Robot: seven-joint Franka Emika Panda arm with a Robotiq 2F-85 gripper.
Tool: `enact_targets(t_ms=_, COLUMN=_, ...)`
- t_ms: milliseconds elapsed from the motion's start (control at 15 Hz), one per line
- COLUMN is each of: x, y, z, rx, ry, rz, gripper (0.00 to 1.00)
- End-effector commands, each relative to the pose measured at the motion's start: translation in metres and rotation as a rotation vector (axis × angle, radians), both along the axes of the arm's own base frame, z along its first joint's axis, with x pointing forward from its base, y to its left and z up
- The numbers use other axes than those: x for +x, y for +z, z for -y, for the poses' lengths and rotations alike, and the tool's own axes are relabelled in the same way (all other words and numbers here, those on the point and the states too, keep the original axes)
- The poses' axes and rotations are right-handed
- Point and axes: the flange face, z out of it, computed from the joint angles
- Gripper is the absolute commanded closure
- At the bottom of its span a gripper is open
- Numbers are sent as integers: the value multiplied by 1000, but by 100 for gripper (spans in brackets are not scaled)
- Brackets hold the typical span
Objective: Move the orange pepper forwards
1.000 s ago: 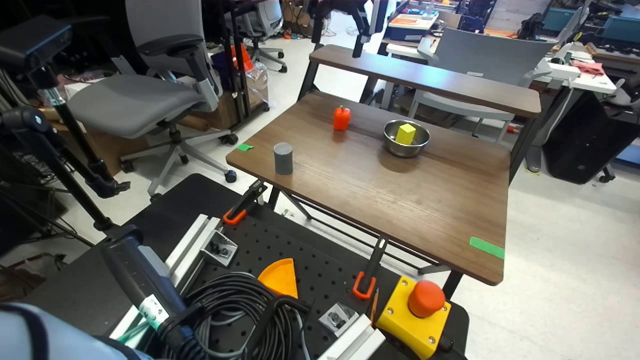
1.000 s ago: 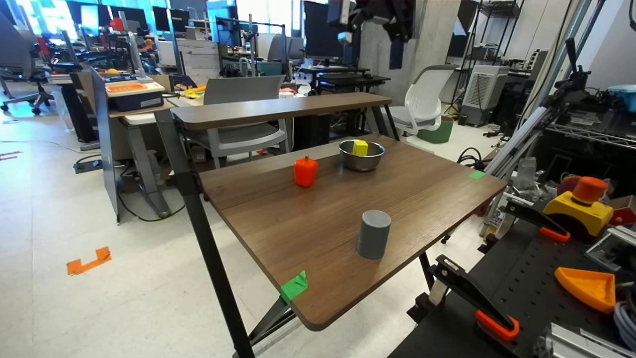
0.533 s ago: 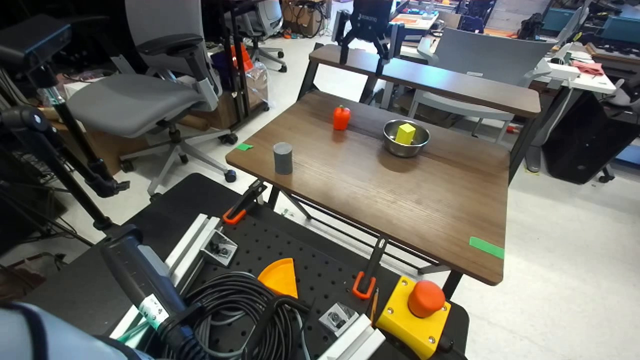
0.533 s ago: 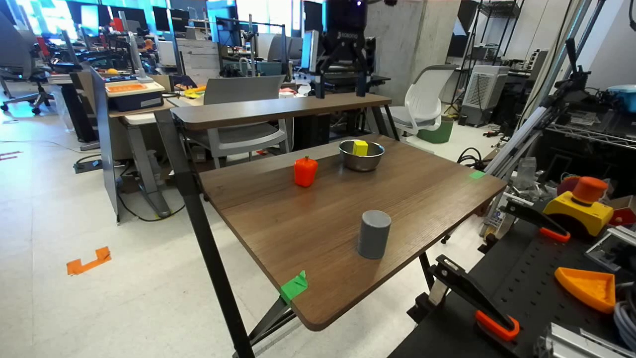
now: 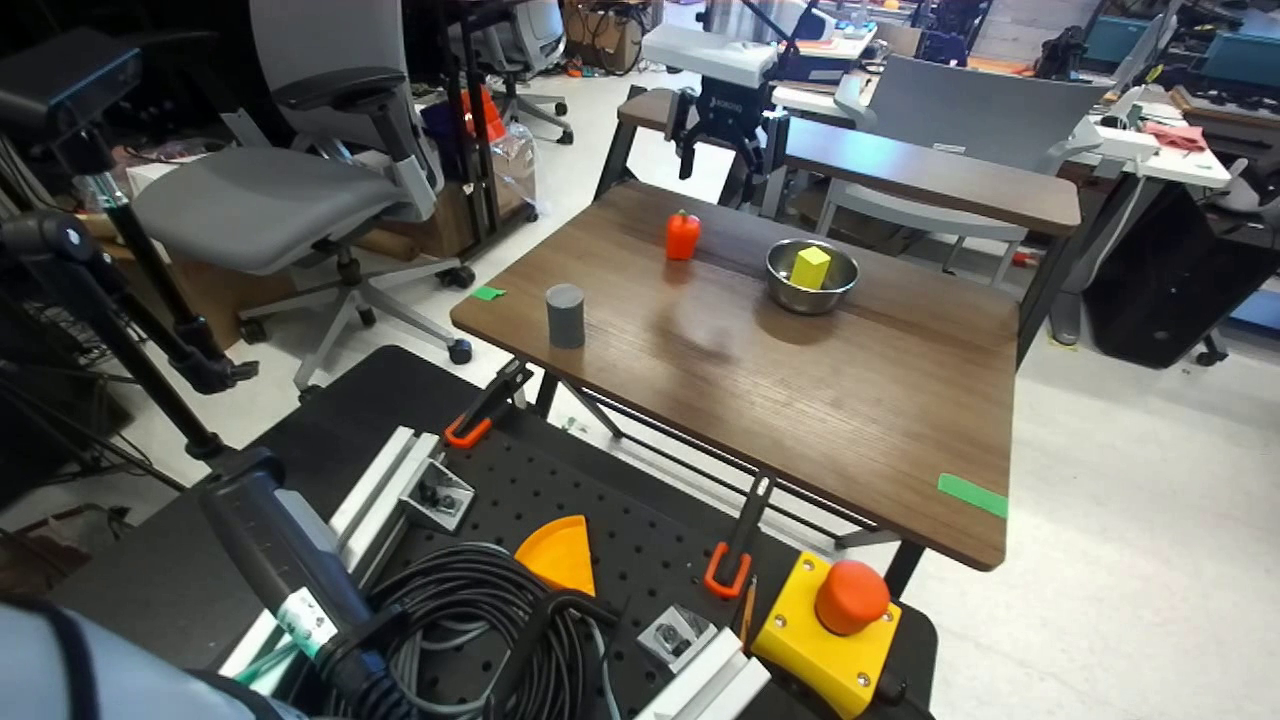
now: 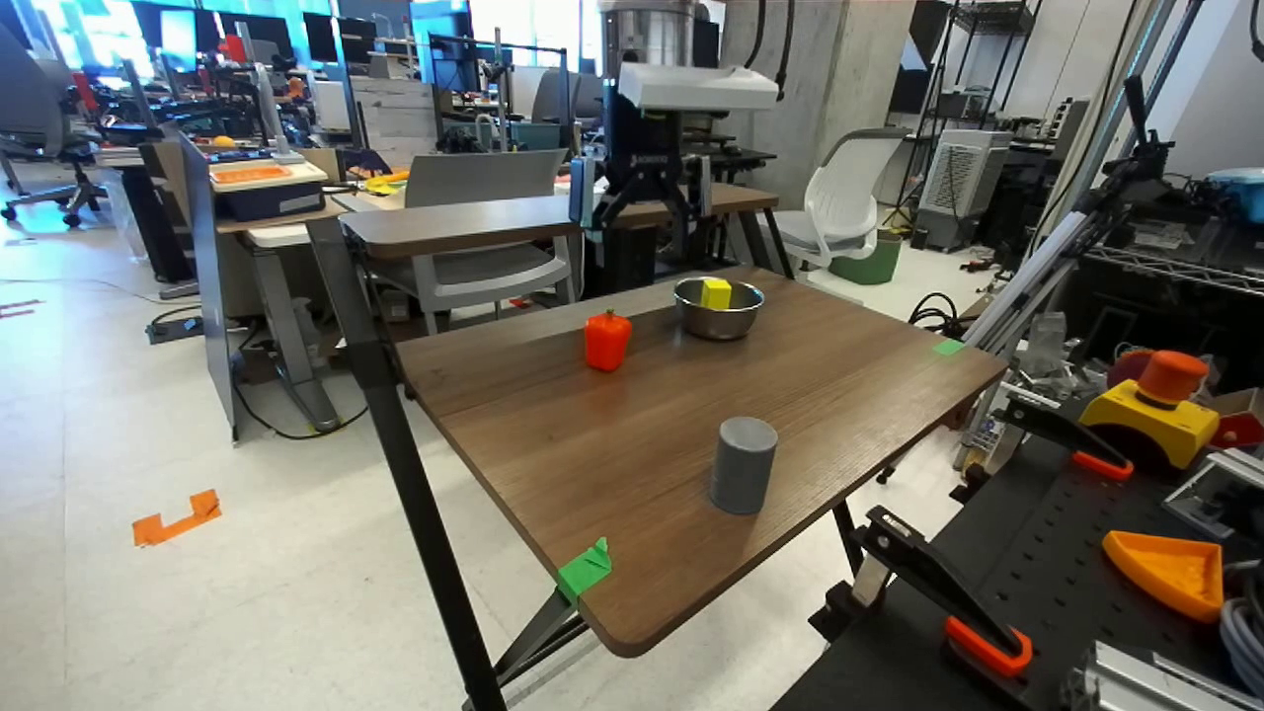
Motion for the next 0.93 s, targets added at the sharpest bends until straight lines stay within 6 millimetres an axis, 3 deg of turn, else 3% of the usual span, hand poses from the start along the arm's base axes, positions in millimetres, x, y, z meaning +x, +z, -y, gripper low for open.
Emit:
enact_targets(t_ms=0, x=16, y=-13, z=-17, rx=7, ry=-9, rz=9, gripper=0)
enact_targets(t_ms=667, x=21, y=-60, z=-54, rx=6, ry=13, rz=-41, gripper=0)
enact_targets(t_ms=733, x=20, y=-62, z=-56, rx=7, ry=16, rz=-43, gripper=25)
enact_targets(t_ms=867, x=22, y=-65, z=-59, rx=6, ry=16, rz=-45, gripper=35)
